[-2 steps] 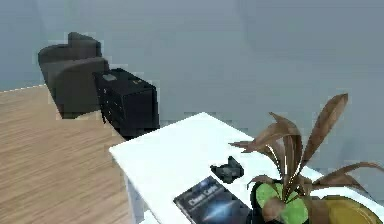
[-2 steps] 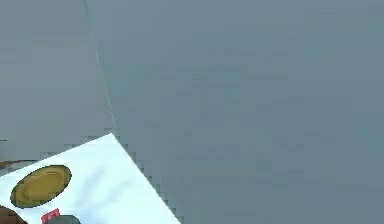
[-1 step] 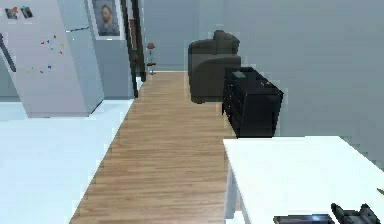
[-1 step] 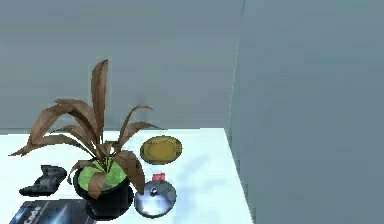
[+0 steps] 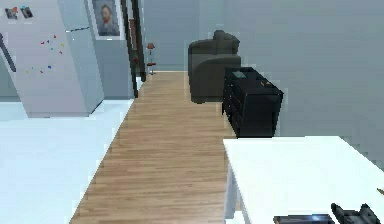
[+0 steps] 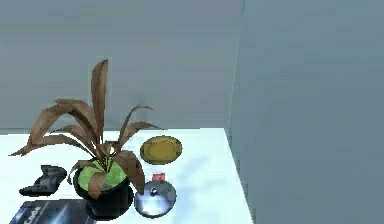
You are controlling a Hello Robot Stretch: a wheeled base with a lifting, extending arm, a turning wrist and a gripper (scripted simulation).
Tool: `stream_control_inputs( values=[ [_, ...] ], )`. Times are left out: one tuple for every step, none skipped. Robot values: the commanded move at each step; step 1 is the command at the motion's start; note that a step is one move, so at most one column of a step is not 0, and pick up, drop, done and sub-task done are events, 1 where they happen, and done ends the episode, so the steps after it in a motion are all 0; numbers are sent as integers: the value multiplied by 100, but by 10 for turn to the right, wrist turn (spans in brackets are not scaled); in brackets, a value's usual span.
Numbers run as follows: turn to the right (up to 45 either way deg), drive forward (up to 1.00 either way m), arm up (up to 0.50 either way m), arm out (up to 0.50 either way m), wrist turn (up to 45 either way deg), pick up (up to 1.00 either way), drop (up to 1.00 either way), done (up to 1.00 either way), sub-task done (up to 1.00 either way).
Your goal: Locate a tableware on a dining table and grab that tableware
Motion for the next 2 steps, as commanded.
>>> stream_control_inputs(
  values=[
    [0, 0, 34, 0, 0, 0, 0, 0, 0],
    [0, 0, 0, 38, 0, 0, 0, 0, 0]
  ],
)
